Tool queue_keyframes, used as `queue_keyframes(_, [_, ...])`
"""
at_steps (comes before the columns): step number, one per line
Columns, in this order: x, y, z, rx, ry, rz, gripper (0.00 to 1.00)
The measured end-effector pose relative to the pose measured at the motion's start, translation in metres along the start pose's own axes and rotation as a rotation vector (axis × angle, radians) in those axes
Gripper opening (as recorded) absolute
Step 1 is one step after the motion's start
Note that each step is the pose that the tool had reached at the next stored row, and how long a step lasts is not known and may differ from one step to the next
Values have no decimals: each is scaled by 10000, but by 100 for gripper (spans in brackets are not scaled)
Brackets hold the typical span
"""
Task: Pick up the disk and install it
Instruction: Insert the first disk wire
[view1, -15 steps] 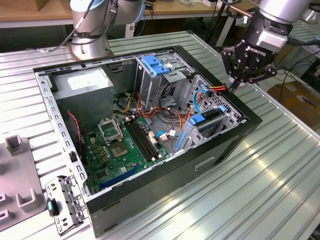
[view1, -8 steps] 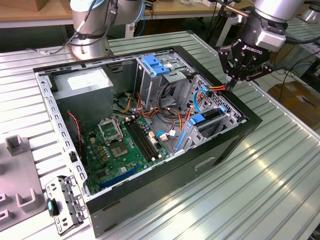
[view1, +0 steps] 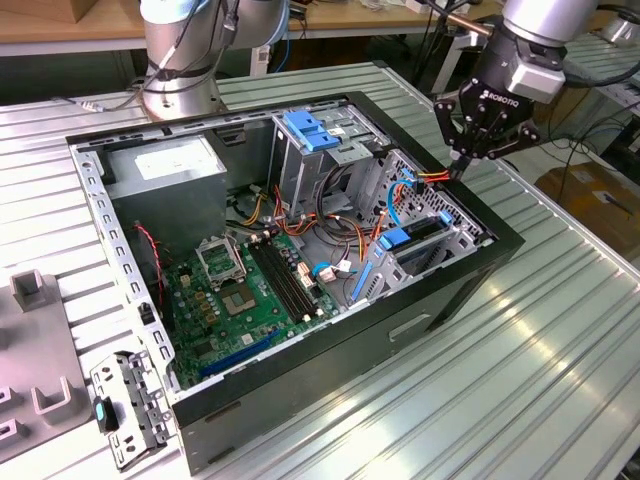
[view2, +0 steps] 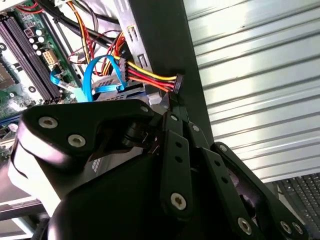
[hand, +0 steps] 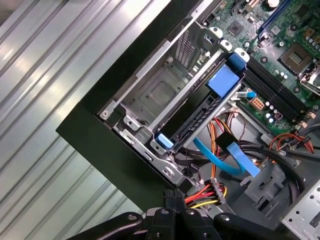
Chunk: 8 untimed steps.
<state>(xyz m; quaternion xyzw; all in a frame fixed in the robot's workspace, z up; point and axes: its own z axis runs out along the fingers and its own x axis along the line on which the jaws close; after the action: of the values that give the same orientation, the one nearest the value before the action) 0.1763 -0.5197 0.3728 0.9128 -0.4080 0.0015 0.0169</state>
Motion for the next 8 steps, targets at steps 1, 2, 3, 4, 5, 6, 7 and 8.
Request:
queue_keyframes(1, [2, -21, 3, -3, 6, -16, 11])
queue_keyframes(2, [-1, -43, 3, -17, 29, -37, 11])
queue_keyframes(3, [-5, -55, 2, -23, 38, -64, 17])
queue_keyframes(4, [-12, -63, 2, -22, 44, -155, 17])
queue_keyframes(5, [-14, -65, 2, -21, 48, -259, 17])
queue_keyframes(6, [-17, -67, 2, -19, 52, -386, 17])
queue_keyframes(7, [-19, -70, 2, -18, 55, -487, 17])
queue_keyframes(8, [-20, -71, 2, -16, 59, -579, 17])
